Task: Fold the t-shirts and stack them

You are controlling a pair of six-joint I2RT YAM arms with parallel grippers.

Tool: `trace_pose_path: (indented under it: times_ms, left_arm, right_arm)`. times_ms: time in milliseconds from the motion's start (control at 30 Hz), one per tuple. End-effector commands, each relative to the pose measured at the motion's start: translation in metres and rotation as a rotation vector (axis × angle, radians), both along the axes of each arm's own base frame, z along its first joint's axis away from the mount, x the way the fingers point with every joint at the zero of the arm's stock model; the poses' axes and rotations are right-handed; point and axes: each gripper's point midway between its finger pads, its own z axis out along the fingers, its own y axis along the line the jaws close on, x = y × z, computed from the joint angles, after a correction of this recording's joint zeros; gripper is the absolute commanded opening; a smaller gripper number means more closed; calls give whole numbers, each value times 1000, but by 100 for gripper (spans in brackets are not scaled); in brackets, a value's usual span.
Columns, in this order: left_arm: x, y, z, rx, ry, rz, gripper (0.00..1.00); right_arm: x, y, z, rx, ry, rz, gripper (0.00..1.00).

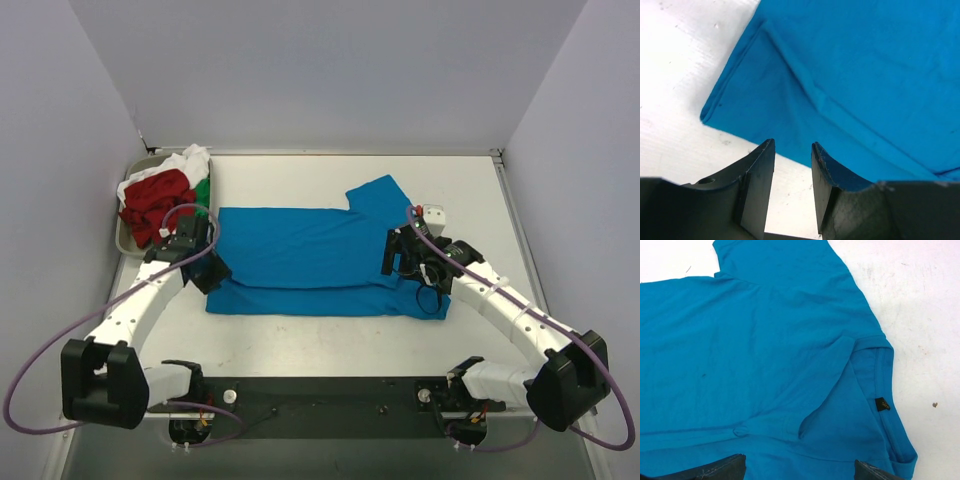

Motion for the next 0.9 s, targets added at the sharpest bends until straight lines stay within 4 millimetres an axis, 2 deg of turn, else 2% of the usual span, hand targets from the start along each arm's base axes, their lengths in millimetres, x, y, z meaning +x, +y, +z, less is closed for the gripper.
trace_pose_path:
  times_ms: [0, 167, 300, 400, 533, 733, 867]
  left_arm:
    - [21, -8, -9, -2, 9, -16, 45]
    - [28, -13, -39, 12, 57, -25, 45]
    - [23, -13, -61, 27, 99, -34, 45]
    - [19, -11, -69, 31, 116, -35, 45]
    - [2, -6, -79, 46, 151, -27, 44]
    - [-21, 0, -83, 57, 172, -3, 44]
    - [-45, 4, -85, 46, 176, 9, 44]
  right_arm:
    - [-3, -7, 3, -27, -14, -12, 88]
    - [-5, -10, 3, -42, -13, -9, 88]
    - [-5, -11, 1, -49, -8, -10, 88]
    - [-6, -11, -2, -54, 1, -7, 88]
    - [-7, -11, -4, -56, 6, -6, 88]
    - [-7, -9, -8, -54, 14, 6, 88]
    - [-7, -7, -12, -53, 22, 9, 88]
